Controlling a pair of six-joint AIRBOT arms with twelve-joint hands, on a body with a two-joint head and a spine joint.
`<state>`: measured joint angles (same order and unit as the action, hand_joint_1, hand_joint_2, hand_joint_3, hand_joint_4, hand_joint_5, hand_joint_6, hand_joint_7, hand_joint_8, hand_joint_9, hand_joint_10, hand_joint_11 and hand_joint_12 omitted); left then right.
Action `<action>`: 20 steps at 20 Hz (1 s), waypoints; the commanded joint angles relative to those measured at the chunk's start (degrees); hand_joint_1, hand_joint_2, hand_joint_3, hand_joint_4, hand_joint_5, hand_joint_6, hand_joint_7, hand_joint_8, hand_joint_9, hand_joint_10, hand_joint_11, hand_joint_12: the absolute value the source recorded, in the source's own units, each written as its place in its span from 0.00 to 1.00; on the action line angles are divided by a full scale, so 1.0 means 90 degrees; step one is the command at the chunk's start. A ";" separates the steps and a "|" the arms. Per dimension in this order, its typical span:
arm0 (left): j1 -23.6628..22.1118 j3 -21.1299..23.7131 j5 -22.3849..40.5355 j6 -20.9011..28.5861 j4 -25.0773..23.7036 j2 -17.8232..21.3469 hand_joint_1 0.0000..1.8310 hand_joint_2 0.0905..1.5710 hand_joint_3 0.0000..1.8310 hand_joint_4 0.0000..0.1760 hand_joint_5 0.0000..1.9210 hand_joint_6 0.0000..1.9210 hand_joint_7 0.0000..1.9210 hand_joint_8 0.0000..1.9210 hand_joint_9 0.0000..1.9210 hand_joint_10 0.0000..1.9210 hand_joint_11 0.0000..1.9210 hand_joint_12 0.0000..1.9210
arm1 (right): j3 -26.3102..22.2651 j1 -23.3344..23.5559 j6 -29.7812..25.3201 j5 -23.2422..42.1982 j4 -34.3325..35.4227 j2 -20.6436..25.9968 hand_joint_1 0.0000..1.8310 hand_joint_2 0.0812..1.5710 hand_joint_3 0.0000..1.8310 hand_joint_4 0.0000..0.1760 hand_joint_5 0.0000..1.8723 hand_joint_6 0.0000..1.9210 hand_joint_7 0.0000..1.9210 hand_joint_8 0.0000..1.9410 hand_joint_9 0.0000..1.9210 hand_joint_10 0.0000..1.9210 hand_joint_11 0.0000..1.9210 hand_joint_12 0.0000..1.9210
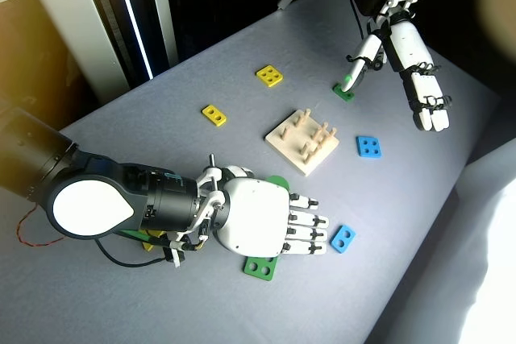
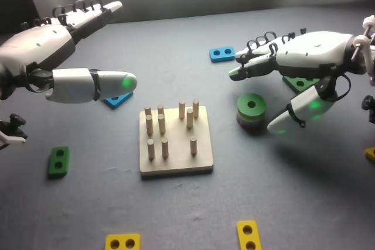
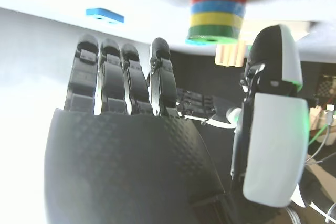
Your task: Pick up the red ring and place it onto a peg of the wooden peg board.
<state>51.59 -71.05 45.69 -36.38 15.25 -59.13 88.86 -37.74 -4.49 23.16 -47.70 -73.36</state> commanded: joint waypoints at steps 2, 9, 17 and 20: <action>-0.0109 -0.0027 0.0766 0.0031 -0.0006 -0.0023 0.15 0.57 0.00 1.00 0.00 0.00 0.00 0.00 0.00 0.00 0.00 0.00 | 0.0033 0.0038 -0.0047 0.0392 0.0191 -0.0041 0.44 0.57 0.00 0.16 0.17 0.02 0.02 0.00 0.00 0.00 0.00 0.00; -0.0137 -0.0027 0.0767 0.0034 -0.0018 -0.0026 0.14 0.56 0.00 1.00 0.00 0.00 0.00 0.00 0.00 0.00 0.00 0.00 | 0.0055 0.0024 -0.0072 0.0392 0.0189 -0.0151 0.44 0.57 0.00 0.08 0.18 0.02 0.03 0.00 0.00 0.00 0.00 0.00; -0.0148 -0.0027 0.0767 0.0041 -0.0025 -0.0023 0.15 0.57 0.00 1.00 0.00 0.00 0.00 0.00 0.00 0.00 0.00 0.00 | 0.0061 -0.0020 -0.0116 0.0404 0.0190 -0.0198 0.48 0.60 0.01 0.00 0.24 0.04 0.05 0.01 0.00 0.00 0.00 0.00; -0.0155 -0.0028 0.0767 0.0041 -0.0027 -0.0023 0.15 0.57 0.00 1.00 0.00 0.00 0.00 0.00 0.00 0.00 0.00 0.00 | 0.0061 -0.0025 -0.0137 0.0408 0.0190 -0.0201 0.50 0.61 0.01 0.00 0.25 0.04 0.06 0.01 0.00 0.00 0.00 0.00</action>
<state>50.92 -71.05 45.74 -36.36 14.98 -59.13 89.27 -38.17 -5.37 22.79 -47.79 -75.07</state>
